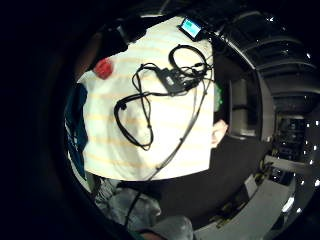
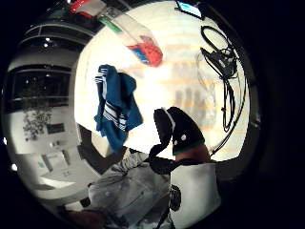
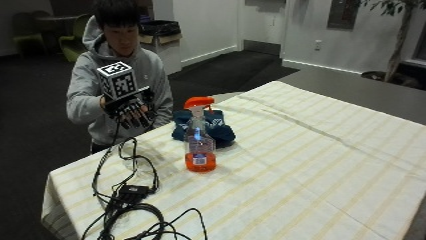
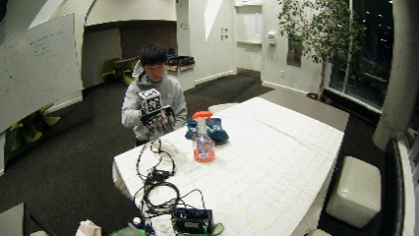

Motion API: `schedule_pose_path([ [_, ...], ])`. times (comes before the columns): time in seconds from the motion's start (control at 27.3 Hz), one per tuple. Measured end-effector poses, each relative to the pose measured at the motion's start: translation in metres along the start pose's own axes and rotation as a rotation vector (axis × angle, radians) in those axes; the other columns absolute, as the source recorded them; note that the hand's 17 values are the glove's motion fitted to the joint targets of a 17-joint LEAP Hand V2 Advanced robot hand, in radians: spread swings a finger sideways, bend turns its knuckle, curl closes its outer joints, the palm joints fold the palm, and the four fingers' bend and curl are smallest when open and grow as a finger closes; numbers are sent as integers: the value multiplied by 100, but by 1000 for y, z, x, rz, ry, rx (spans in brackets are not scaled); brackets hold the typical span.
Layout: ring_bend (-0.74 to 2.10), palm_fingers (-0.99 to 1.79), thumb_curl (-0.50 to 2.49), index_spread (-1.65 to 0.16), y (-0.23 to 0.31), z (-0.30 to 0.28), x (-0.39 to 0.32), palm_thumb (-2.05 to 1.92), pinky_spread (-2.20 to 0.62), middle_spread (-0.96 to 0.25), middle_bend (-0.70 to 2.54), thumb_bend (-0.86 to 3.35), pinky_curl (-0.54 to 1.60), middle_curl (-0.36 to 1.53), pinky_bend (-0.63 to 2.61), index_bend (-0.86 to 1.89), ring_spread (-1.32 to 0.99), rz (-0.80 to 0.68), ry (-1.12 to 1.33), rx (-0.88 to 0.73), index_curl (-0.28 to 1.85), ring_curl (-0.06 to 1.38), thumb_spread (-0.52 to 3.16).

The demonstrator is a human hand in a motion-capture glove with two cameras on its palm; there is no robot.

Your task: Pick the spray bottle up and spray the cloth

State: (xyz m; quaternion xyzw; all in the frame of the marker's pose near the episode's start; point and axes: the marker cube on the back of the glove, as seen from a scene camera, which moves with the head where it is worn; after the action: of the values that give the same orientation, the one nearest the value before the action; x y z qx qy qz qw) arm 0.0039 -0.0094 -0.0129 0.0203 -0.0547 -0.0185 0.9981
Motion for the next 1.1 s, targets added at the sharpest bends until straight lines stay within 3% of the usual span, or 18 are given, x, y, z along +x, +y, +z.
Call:
schedule_pose_path([
  [0.37, 27, 39, 21, -30, -17, -6, -8, 62, 18, -4, 30, 17, 29, 27, 50, 7, 1, -39, -192, 80, 17, 22, 98],
  [0.77, 30, 21, 27, -30, -66, 6, -35, 69, 20, 0, 26, 10, 34, 29, 62, 7, 4, -72, -707, 110, 14, 25, 97],
  [1.1, 26, 4, 29, -30, -105, 22, -57, 73, 22, 3, 27, 4, 35, 31, 64, 10, 6, -8, -970, 280, 13, 25, 94],
])
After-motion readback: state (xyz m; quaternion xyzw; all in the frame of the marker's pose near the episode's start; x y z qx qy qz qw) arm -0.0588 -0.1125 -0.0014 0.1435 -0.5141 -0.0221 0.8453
